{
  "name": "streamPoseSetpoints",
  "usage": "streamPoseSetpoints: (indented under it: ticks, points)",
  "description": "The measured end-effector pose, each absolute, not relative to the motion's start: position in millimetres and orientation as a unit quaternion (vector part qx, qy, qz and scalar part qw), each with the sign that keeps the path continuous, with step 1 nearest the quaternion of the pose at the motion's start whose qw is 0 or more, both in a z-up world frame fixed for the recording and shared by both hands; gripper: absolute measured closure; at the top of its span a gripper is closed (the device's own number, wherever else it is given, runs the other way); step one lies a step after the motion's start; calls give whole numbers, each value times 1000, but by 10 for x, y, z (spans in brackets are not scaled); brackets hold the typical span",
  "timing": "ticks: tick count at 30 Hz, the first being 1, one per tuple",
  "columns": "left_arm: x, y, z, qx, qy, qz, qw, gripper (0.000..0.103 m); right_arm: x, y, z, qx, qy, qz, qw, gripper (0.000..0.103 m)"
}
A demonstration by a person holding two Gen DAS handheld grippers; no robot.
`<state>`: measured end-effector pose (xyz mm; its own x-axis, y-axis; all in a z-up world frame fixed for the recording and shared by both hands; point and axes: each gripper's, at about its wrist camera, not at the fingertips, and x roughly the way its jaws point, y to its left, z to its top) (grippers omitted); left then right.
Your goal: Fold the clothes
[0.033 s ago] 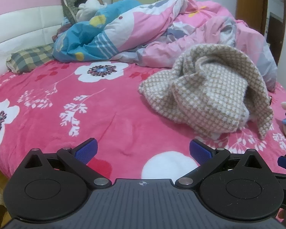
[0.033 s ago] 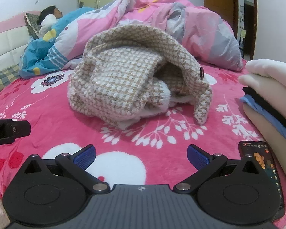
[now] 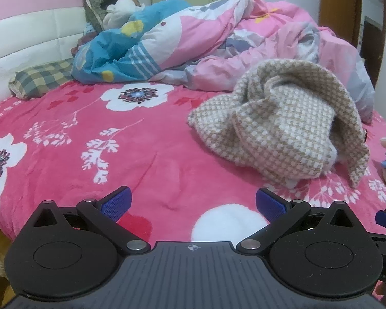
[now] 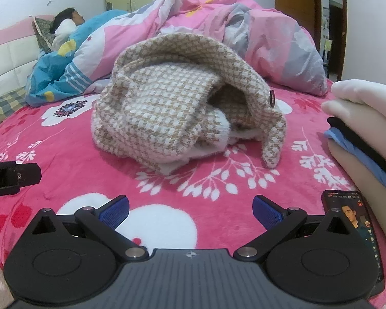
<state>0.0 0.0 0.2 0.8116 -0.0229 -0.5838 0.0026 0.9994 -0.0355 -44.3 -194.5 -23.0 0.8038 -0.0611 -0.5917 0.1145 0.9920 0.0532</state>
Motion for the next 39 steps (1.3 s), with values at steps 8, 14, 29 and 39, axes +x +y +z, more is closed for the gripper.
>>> streamPoseSetpoints:
  ticks: [8, 14, 29, 39]
  points:
    - [1, 2, -2, -4, 306, -7, 952, 0, -435, -1929, -206, 40, 311, -49, 948, 0]
    - [-6, -12, 18, -2, 317, -19, 948, 0, -450, -1948, -178, 41, 303, -52, 951, 0]
    - [4, 43, -19, -20, 335, -40, 941, 0, -475, -1966, -140, 39, 292, -68, 953, 0]
    - [-7, 24, -23, -18, 322, -35, 946, 0, -492, -1977, -110, 42, 289, -81, 953, 0]
